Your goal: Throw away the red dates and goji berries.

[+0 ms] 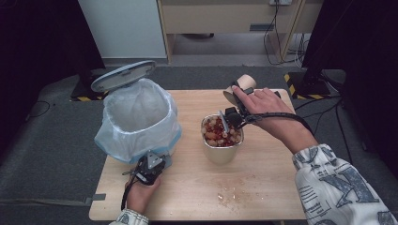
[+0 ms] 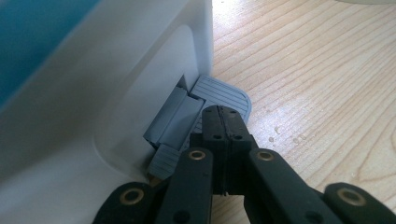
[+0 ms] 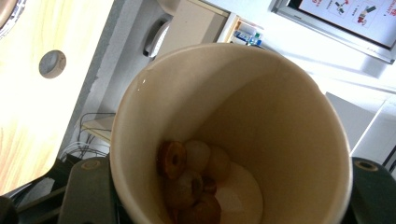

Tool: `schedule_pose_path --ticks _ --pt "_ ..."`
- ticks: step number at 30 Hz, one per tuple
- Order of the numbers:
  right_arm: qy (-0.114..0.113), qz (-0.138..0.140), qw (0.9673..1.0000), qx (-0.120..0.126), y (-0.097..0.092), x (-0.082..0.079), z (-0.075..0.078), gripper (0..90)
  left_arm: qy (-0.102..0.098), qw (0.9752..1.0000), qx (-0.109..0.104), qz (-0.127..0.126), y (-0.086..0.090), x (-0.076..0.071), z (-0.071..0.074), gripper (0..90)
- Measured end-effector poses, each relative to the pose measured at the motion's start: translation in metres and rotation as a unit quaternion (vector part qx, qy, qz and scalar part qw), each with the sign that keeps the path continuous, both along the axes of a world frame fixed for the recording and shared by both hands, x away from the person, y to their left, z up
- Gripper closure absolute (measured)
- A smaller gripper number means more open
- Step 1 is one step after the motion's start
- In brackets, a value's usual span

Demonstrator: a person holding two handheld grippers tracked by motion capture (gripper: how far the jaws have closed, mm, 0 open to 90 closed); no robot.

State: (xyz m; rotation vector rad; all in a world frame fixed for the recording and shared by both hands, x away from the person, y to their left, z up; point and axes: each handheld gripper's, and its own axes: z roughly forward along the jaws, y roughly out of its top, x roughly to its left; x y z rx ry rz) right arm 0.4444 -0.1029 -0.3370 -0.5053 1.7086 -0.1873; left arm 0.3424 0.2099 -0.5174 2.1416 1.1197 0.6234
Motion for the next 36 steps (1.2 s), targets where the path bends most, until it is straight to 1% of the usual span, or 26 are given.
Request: schedule_pose_path --ticks 4,9,14,16,18,19,20,21,22,23,24,25,26,27,28,29,30,31,32,33,34,35,36 --pt "-0.004 0.001 0.9999 0.010 -0.001 -0.001 0.006 34.3 0.000 1.0000 0.000 0.000 0.000 0.000 0.000 89.2" --pt "-0.014 0.001 0.9997 0.019 -0.002 -0.001 0.019 34.3 0.000 1.0000 -0.001 0.000 0.000 0.000 0.000 89.2" --pt "-0.025 0.001 0.9990 0.036 -0.001 -0.002 0.038 34.3 -0.001 1.0000 -0.001 0.000 0.000 0.000 0.000 89.2" --pt "-0.031 0.000 0.9984 0.047 -0.001 -0.002 0.047 34.3 -0.001 1.0000 -0.001 0.000 0.000 0.000 0.000 89.2" --pt "-0.040 -0.001 0.9977 0.054 -0.001 -0.002 0.053 34.3 0.000 1.0000 -0.001 0.000 0.000 0.000 0.000 89.2" --pt "-0.049 0.000 0.9977 0.048 -0.001 -0.002 0.053 34.6 -0.001 1.0000 -0.002 0.000 0.000 0.000 0.000 89.2" --pt "-0.054 0.003 0.9983 0.024 0.001 -0.002 0.048 34.7 0.000 1.0000 -0.001 0.000 0.000 0.000 0.000 89.2" --pt "-0.047 0.007 0.9988 -0.009 0.002 -0.002 0.040 34.8 -0.001 1.0000 -0.001 0.000 0.000 0.000 0.000 89.2" --pt "-0.044 0.007 0.9984 -0.035 0.003 -0.003 0.031 34.8 -0.001 1.0000 -0.002 0.000 0.000 0.000 0.000 89.2" --pt "-0.043 0.010 0.9977 -0.051 0.003 -0.002 0.028 34.8 0.000 1.0000 -0.002 0.000 0.000 0.000 0.000 89.2" --pt "-0.048 0.005 0.9980 -0.041 0.002 0.000 0.028 34.8 0.000 1.0000 -0.002 0.000 0.000 0.000 0.000 89.2" --pt "-0.056 0.000 0.9982 -0.022 0.002 0.002 0.031 34.8 0.000 1.0000 -0.002 0.000 0.000 0.000 0.000 89.2" --pt "-0.054 -0.003 0.9984 -0.017 0.002 0.003 0.032 34.9 0.000 1.0000 -0.002 0.000 0.000 0.000 0.000 89.2" --pt "-0.047 -0.002 0.9984 -0.032 0.003 0.003 0.029 34.9 0.000 1.0000 -0.002 0.000 0.000 0.000 0.000 89.2" --pt "-0.040 0.004 0.9978 -0.052 0.004 0.002 0.023 34.9 0.000 1.0000 -0.002 0.000 0.000 0.000 0.000 89.2" --pt "-0.040 0.005 0.9974 -0.059 0.005 0.002 0.023 34.9 0.000 1.0000 -0.002 0.000 0.000 0.000 0.000 89.2" --pt "-0.042 0.001 0.9984 -0.039 0.005 0.003 0.024 34.9 0.000 1.0000 -0.003 0.000 0.001 0.000 0.000 89.2" --pt "-0.047 -0.004 0.9985 -0.027 0.006 0.004 0.024 34.9 0.000 1.0000 -0.002 0.000 0.000 0.000 0.000 89.2" --pt "-0.039 0.005 0.9971 -0.066 0.007 0.003 0.018 34.9 0.000 1.0000 -0.001 0.000 0.000 0.000 0.000 89.2" --pt "-0.032 0.011 0.9935 -0.109 0.008 0.001 0.010 34.9 0.000 1.0000 -0.001 0.000 0.000 0.000 0.000 89.2" --pt "-0.026 0.008 0.9940 -0.106 0.009 0.000 0.005 34.9 0.000 1.0000 -0.001 0.000 0.000 0.000 0.000 89.2" --pt "-0.022 0.011 0.9954 -0.093 0.011 0.000 0.006 34.8 0.000 1.0000 -0.001 0.000 0.000 0.000 0.000 89.2" --pt "-0.023 0.011 0.9965 -0.080 0.012 0.000 0.008 34.8 0.001 1.0000 -0.001 0.000 0.000 0.000 0.000 89.2"
